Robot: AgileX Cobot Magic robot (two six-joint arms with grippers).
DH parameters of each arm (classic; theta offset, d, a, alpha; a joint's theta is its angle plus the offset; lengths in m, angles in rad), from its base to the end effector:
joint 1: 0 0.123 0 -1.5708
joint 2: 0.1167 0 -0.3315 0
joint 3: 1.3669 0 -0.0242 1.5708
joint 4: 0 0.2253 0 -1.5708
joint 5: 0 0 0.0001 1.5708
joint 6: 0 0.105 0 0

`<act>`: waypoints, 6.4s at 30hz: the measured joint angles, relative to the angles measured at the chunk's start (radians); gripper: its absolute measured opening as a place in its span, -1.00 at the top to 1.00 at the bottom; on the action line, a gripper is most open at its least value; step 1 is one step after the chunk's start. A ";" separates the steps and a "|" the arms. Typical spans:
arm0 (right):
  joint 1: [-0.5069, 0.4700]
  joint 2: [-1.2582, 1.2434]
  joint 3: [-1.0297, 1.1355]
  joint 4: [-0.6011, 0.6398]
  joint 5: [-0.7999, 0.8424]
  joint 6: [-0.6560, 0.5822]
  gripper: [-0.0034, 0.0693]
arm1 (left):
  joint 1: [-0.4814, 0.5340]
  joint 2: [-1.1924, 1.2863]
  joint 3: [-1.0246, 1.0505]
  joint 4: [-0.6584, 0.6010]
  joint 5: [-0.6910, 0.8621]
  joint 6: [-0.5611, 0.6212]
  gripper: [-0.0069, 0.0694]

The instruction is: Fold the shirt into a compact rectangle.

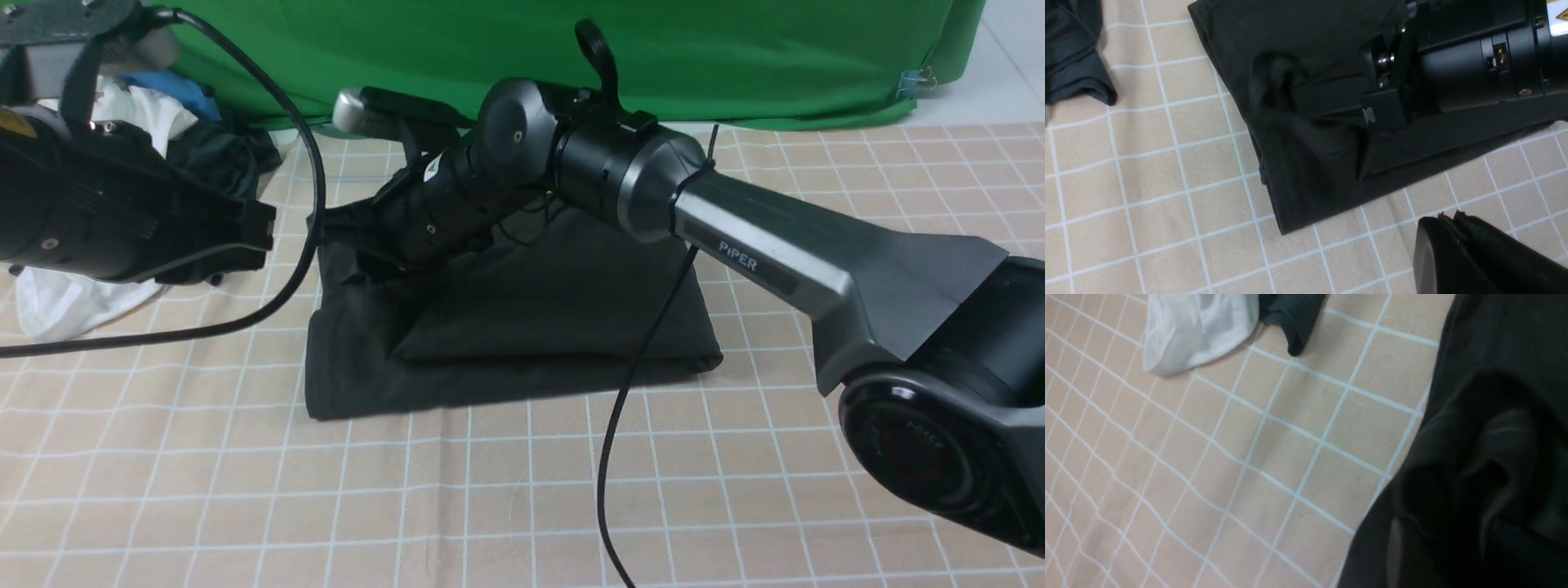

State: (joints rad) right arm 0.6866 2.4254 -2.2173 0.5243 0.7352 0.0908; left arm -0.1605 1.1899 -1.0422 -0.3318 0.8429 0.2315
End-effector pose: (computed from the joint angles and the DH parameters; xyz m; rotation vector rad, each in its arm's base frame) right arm 0.4186 0.3887 0.2369 -0.4180 2.4820 0.9403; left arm 0.1982 -0.0580 0.3753 0.3122 2.4250 -0.3689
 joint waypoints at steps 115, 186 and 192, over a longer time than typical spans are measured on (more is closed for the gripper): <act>-0.311 -0.209 0.428 -0.240 0.406 -0.253 0.72 | 0.024 0.790 -0.516 0.241 0.052 -0.150 0.72; -0.121 0.074 -0.048 -0.234 0.051 -0.793 0.77 | 0.070 0.092 0.034 0.109 -0.038 -0.103 0.77; -0.113 0.046 -0.048 -0.243 0.024 -0.803 0.77 | 0.070 0.092 0.034 0.109 -0.042 -0.103 0.77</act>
State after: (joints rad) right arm 0.5736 2.4714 -2.2656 0.2811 0.7592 -0.7125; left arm -0.0903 1.2816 -1.0078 -0.2230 0.8008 0.1283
